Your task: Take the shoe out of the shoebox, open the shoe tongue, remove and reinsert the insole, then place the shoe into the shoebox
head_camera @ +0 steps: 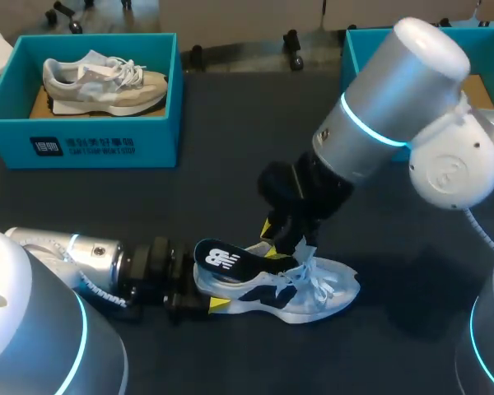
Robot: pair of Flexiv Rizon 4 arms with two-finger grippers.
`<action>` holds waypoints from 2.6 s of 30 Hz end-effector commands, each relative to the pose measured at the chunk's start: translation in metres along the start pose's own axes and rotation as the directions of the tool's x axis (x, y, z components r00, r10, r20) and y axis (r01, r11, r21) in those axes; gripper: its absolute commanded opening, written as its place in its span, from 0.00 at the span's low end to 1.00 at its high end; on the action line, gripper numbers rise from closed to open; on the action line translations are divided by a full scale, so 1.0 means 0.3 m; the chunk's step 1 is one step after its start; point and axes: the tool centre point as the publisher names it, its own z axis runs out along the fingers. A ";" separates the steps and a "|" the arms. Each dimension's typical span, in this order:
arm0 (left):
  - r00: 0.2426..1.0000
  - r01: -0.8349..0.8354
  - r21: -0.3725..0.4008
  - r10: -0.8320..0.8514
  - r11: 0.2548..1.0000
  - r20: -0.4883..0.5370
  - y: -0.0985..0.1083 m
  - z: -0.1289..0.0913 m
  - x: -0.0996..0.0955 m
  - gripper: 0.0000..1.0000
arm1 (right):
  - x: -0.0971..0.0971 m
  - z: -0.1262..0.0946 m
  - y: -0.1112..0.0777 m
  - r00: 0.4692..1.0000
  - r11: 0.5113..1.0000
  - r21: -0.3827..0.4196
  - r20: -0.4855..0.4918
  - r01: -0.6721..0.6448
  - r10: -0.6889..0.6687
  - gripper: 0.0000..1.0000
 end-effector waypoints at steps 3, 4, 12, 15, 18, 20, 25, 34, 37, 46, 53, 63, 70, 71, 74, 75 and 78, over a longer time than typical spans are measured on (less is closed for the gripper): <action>1.000 0.001 -0.001 -0.001 1.000 0.002 0.012 -0.001 -0.007 0.00 | -0.053 0.014 0.072 0.996 0.998 0.029 -0.080 0.050 -0.047 0.46; 1.000 0.001 -0.001 -0.001 1.000 0.002 0.012 -0.001 -0.007 0.00 | -0.058 0.016 0.076 0.994 0.998 0.013 -0.090 0.069 -0.068 0.46; 1.000 0.001 -0.001 -0.001 1.000 0.002 0.012 -0.001 -0.007 0.00 | -0.066 0.016 0.081 0.986 0.991 -0.042 -0.106 0.124 -0.128 0.47; 1.000 0.001 -0.001 -0.001 1.000 0.002 0.012 -0.001 -0.007 0.00 | -0.066 0.016 0.081 0.986 0.991 -0.042 -0.106 0.124 -0.128 0.46; 1.000 0.001 -0.001 -0.001 1.000 0.002 0.012 -0.001 -0.007 0.00 | -0.066 0.016 0.081 0.986 0.991 -0.042 -0.106 0.124 -0.128 0.44; 1.000 0.001 -0.001 -0.001 1.000 0.002 0.012 -0.001 -0.007 0.00 | -0.066 0.016 0.081 0.986 0.991 -0.042 -0.106 0.124 -0.128 0.45; 1.000 0.001 -0.001 -0.001 1.000 0.002 0.012 -0.001 -0.007 0.00 | -0.066 0.016 0.081 0.986 0.991 -0.042 -0.106 0.124 -0.128 0.38; 1.000 0.001 -0.001 -0.001 1.000 0.002 0.012 -0.001 -0.007 0.00 | -0.119 0.010 0.083 0.971 0.995 -0.102 -0.238 -0.003 -0.021 0.43; 1.000 0.001 -0.001 -0.001 1.000 0.002 0.012 -0.001 -0.007 0.00 | -0.134 0.020 0.074 0.958 0.991 -0.131 -0.285 -0.023 -0.015 0.42; 1.000 0.001 -0.001 -0.001 1.000 0.002 0.012 -0.001 -0.007 0.00 | -0.145 0.071 0.070 0.922 0.987 -0.113 -0.381 -0.113 0.062 0.40; 1.000 0.001 -0.001 -0.001 1.000 0.002 0.012 -0.001 -0.007 0.00 | -0.138 0.089 0.093 0.911 0.986 -0.085 -0.401 -0.142 0.097 0.40; 1.000 0.001 -0.001 -0.001 1.000 0.002 0.012 -0.001 -0.007 0.00 | -0.158 0.142 0.085 0.899 0.984 -0.099 -0.428 -0.147 0.091 0.35; 1.000 0.001 -0.001 -0.001 1.000 0.002 0.012 -0.001 -0.007 0.00 | -0.143 0.171 0.101 0.899 0.985 -0.098 -0.429 -0.145 0.090 0.31; 1.000 0.001 -0.001 -0.001 1.000 0.002 0.012 -0.001 -0.007 0.00 | -0.137 0.173 0.104 0.901 0.984 -0.099 -0.424 -0.145 0.090 0.31; 1.000 0.001 -0.001 -0.001 1.000 0.002 0.012 -0.001 -0.007 0.00 | -0.120 0.179 0.110 0.906 0.984 -0.101 -0.413 -0.149 0.095 0.31; 1.000 0.001 -0.001 -0.001 1.000 0.002 0.012 -0.001 -0.007 0.00 | -0.116 0.181 0.112 0.908 0.984 -0.104 -0.410 -0.147 0.093 0.31; 1.000 0.001 -0.001 -0.001 1.000 0.002 0.012 -0.001 -0.007 0.00 | -0.108 0.189 0.117 0.910 0.983 -0.108 -0.404 -0.147 0.091 0.29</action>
